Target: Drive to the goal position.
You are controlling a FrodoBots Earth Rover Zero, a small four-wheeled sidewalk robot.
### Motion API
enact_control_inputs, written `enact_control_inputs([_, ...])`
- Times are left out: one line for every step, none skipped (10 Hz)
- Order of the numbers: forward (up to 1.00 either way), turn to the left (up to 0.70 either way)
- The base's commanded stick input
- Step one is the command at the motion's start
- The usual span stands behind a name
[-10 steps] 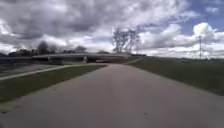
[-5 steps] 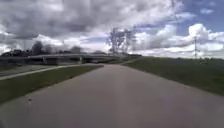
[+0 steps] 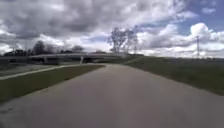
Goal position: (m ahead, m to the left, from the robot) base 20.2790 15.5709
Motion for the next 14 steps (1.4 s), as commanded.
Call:
enact_control_inputs([1.00, 0.00])
enact_control_inputs([1.00, 0.00])
enact_control_inputs([1.00, 0.00])
enact_control_inputs([1.00, 0.00])
enact_control_inputs([1.00, 0.00])
enact_control_inputs([1.00, 0.00])
enact_control_inputs([1.00, 0.00])
enact_control_inputs([1.00, 0.00])
enact_control_inputs([1.00, 0.00])
enact_control_inputs([1.00, 0.00])
enact_control_inputs([1.00, 0.00])
enact_control_inputs([1.00, 0.00])
enact_control_inputs([1.00, 0.00])
enact_control_inputs([1.00, -0.06])
